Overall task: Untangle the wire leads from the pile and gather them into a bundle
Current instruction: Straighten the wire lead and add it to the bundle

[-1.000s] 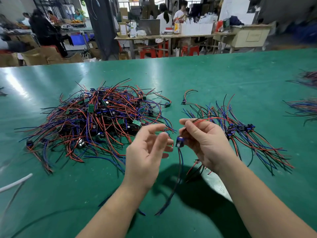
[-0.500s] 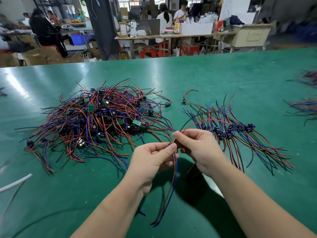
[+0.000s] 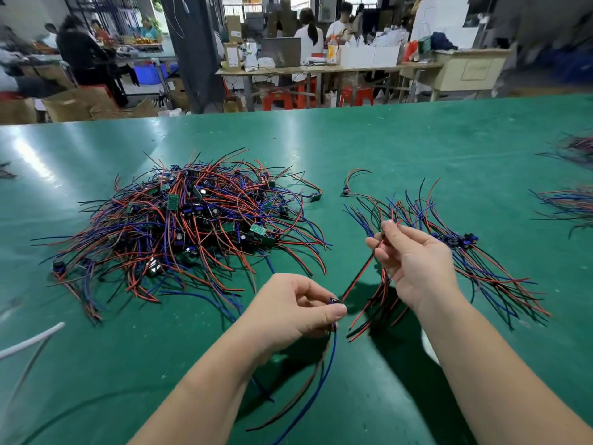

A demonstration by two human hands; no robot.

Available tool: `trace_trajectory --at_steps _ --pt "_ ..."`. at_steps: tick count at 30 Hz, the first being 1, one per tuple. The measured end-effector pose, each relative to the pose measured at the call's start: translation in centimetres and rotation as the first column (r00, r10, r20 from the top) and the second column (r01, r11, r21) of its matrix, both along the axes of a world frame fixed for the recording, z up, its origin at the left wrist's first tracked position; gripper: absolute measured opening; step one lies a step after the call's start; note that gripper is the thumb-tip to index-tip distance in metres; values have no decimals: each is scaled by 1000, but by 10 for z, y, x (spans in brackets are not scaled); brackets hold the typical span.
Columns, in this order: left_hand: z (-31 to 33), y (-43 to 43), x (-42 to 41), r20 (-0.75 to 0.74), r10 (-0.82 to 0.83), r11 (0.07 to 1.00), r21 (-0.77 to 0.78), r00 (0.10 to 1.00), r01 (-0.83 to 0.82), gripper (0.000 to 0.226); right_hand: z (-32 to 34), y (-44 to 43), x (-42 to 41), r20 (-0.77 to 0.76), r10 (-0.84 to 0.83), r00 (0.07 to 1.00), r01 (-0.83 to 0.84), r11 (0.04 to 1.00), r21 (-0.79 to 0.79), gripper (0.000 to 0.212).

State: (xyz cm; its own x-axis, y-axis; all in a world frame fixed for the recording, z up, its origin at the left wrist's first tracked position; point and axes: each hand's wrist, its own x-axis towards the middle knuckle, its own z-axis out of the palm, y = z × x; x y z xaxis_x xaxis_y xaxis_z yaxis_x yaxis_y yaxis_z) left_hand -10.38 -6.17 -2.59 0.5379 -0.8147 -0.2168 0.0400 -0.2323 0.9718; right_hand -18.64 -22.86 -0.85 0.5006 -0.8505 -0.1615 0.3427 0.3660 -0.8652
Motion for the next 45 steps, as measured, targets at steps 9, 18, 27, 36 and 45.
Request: trace_trajectory --at_steps 9,18,27,36,45 --pt "-2 4 7 5 5 1000 23 1000 -5 17 2 -4 0 -100 88 991 -86 996 27 32" --pt "1 -6 13 -335 435 806 -269 836 -527 32 -10 24 2 -373 139 917 -391 499 -773 35" --pt "0 -10 -1 -148 354 910 -174 924 -376 12 -20 30 9 -372 -92 924 -338 261 -904 26" --pt "-6 -2 -8 755 299 954 -218 583 -207 16 -19 -20 -1 -602 -492 629 -474 371 -799 6" --pt "-20 5 11 904 -309 747 422 294 -514 38 -25 -21 1 -692 -666 278 -734 317 -600 22"
